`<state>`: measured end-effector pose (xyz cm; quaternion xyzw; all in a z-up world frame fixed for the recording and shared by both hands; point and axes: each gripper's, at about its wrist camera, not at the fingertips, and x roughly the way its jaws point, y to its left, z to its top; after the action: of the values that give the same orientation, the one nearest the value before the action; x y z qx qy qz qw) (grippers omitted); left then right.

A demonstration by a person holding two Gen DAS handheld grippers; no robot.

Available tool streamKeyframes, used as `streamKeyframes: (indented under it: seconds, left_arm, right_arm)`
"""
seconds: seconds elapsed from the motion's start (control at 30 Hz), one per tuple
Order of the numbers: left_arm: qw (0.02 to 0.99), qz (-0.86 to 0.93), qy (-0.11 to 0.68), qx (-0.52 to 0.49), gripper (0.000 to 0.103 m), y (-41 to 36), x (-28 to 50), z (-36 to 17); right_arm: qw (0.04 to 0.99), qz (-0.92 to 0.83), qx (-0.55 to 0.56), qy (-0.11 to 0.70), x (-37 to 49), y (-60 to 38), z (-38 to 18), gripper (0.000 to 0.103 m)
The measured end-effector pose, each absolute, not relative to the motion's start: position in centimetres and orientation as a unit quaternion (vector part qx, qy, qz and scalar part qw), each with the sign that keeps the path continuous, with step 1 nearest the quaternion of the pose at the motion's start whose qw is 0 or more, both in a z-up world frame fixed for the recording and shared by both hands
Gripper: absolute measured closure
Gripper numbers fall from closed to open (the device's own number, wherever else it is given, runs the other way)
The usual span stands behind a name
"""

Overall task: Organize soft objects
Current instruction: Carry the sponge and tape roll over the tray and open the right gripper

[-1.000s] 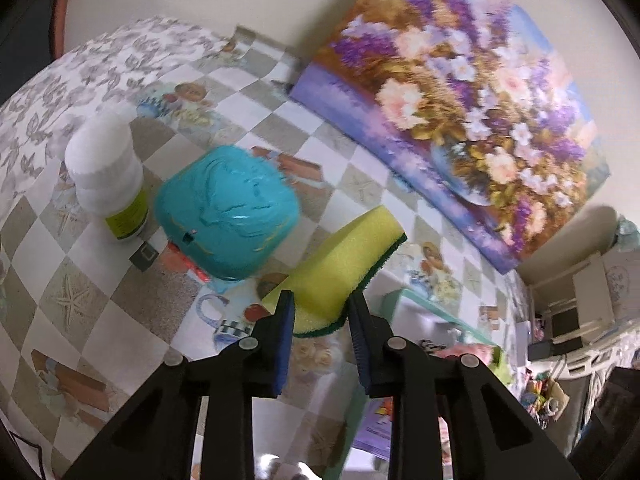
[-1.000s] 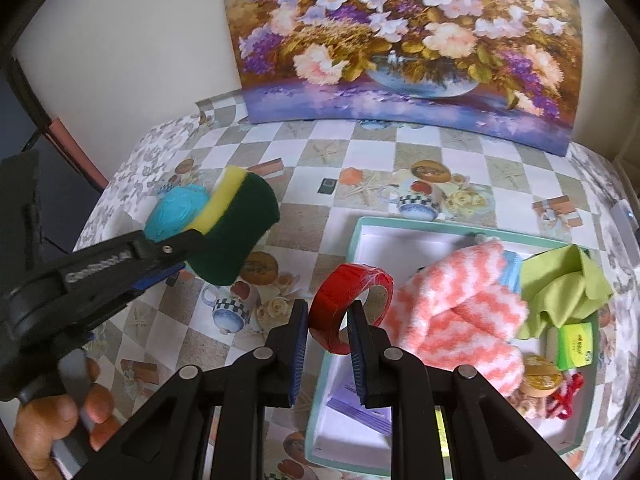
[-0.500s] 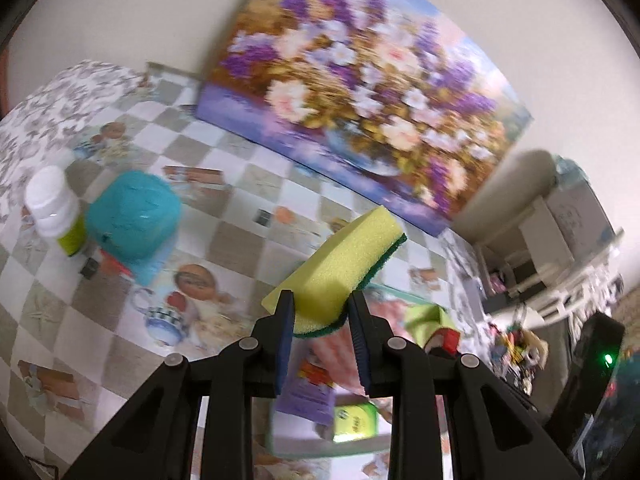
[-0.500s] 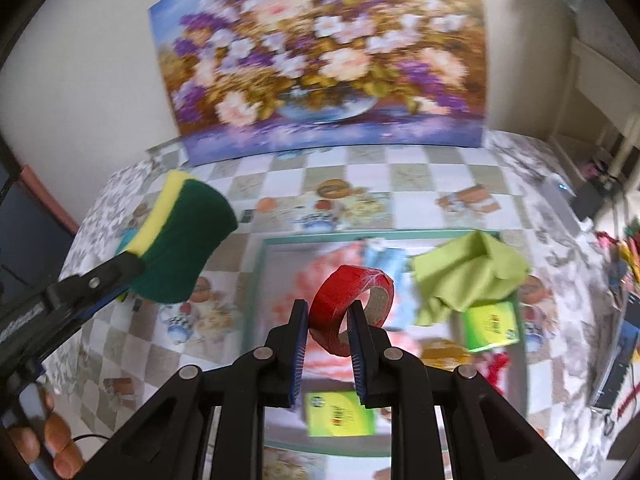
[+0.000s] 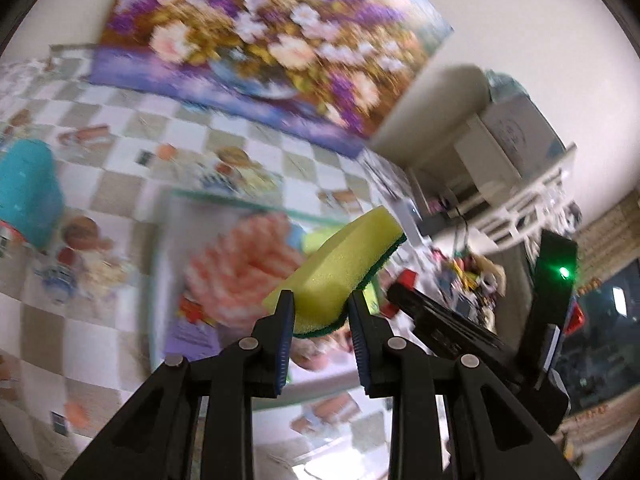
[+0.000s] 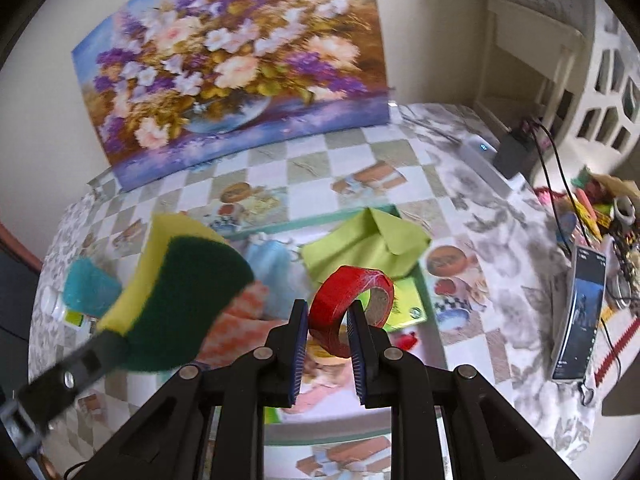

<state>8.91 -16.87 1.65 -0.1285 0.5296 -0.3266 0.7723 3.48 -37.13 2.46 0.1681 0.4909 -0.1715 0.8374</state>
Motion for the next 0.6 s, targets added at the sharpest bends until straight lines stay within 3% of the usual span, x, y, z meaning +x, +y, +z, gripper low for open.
streamKeyframes:
  seconds: [0.6]
  left_arm:
    - [0.735, -0.269, 0.597, -0.177, 0.075, -14.5, 11.8, -3.9]
  right_arm:
    - [0.809, -0.158, 0.16, 0.543, 5.0, -36.4, -2.2, 0.082]
